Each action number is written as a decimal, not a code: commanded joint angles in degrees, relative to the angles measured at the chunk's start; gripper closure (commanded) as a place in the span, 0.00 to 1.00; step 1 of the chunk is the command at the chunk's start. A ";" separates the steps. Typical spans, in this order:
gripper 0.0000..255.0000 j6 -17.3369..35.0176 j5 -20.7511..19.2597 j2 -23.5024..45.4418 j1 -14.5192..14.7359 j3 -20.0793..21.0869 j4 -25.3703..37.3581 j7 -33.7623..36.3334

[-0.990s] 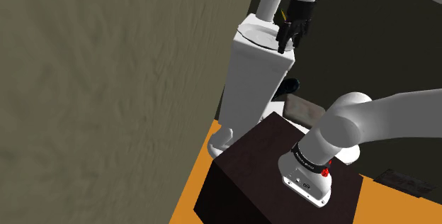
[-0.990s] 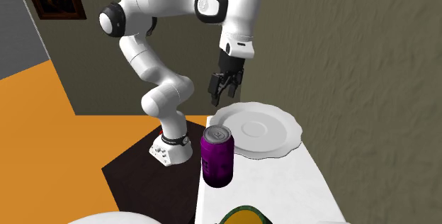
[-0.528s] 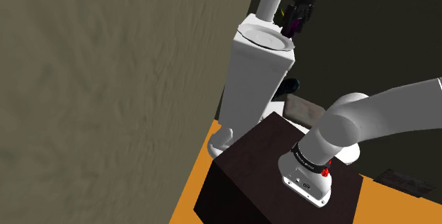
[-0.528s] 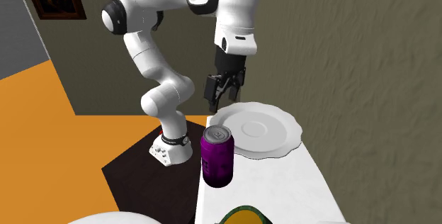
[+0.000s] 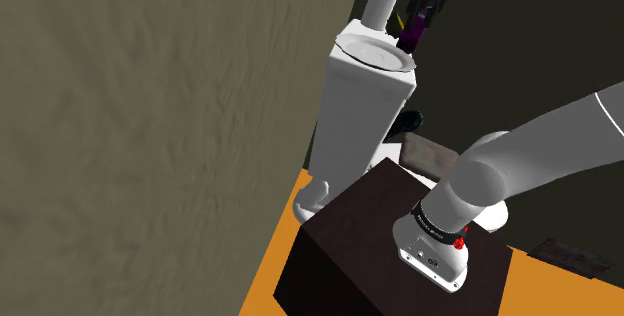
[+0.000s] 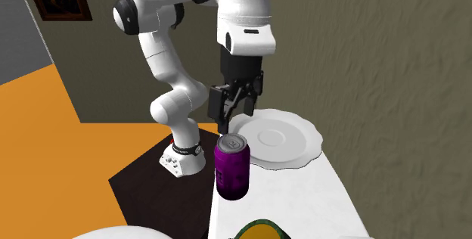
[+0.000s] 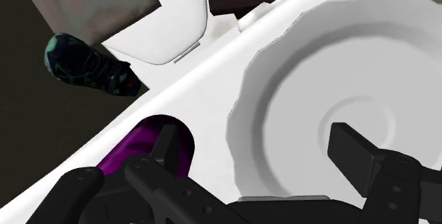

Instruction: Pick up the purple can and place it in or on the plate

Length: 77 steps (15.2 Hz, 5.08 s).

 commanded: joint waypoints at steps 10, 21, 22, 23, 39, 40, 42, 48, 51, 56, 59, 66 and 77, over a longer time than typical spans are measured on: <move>0.00 -0.10 5.29 13.17 -1.33 -8.44 15.01 -10.94; 0.00 3.54 4.84 12.08 -1.42 -8.35 10.36 -10.55; 0.00 3.54 4.84 12.08 -1.42 -8.35 10.36 -10.55; 1.00 3.53 4.85 12.08 -1.42 -8.35 10.37 -10.55; 1.00 -2.07 5.56 13.88 -1.28 -8.54 17.63 -11.17; 1.00 -2.89 5.69 14.20 -1.28 -8.59 18.75 -11.28; 1.00 -4.55 5.96 14.91 -1.27 -8.71 21.07 -11.53; 1.00 -9.74 7.01 17.54 -1.37 -9.25 28.66 -12.44; 1.00 -11.02 6.43 15.69 -0.11 -7.25 28.16 -9.29; 1.00 -12.60 5.71 11.38 2.71 -2.01 25.40 -1.32; 1.00 -13.66 5.90 9.71 4.27 1.05 24.67 3.33; 1.00 -13.51 6.57 7.42 6.30 5.54 22.01 10.04; 1.00 -4.57 5.91 2.99 6.08 5.77 8.69 10.73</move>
